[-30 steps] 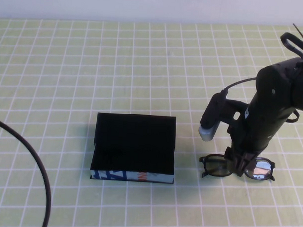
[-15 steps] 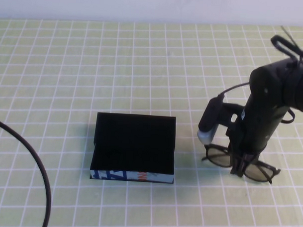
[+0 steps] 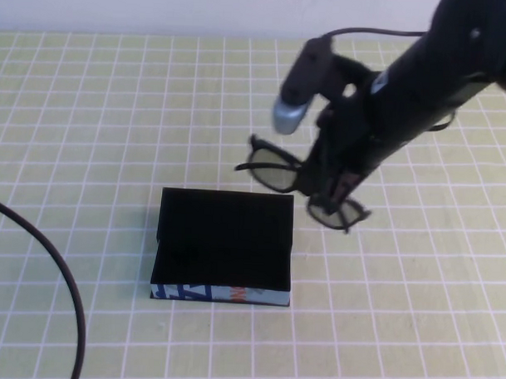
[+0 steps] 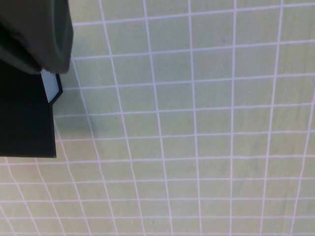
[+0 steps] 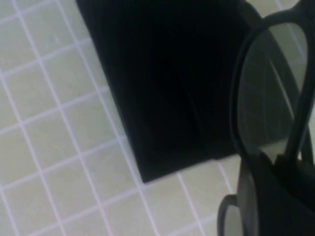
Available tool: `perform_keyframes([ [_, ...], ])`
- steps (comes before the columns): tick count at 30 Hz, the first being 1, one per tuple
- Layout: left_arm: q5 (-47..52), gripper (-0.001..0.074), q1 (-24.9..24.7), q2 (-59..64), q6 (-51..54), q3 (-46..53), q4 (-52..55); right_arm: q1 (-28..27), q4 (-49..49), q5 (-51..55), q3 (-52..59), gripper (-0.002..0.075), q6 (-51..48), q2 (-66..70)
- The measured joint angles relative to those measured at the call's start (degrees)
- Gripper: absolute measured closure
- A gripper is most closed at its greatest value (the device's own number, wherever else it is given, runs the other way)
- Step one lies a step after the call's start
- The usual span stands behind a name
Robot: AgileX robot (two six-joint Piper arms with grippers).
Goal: Return glasses to glasses case
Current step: Place the glasses in the glasses case
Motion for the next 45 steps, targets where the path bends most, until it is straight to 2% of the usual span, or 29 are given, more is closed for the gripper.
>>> perform_keyframes([
  [7,0.1,0.0738,0.0,0.0,0.0,0.0,0.0,8.6,0.0,-3.4,-2.1,0.0711,-1.2,4.5],
  [13,0.5,0.0738,0.0,0.0,0.0,0.0,0.0,12.8,-2.8,-3.4,-8.0,0.0712,-1.2,11.9],
  [24,1.8,0.0738,0.0,0.0,0.0,0.0,0.0,13.6,-7.3,-0.6,-13.5,0.0708,-1.2,20.4],
  [34,2.5,0.0738,0.0,0.0,0.0,0.0,0.0,13.6,-7.5,-0.9,-13.6,0.0585,-1.2,20.5],
  [40,4.3,0.0738,0.0,0.0,0.5,0.0,-0.8,13.6,-8.3,-0.9,-13.6,0.0575,-1.2,19.6],
  [45,5.6,0.0738,0.0,2.2,8.4,0.0,-5.0,13.6,-6.6,-0.7,-13.8,0.0595,-1.0,16.9],
])
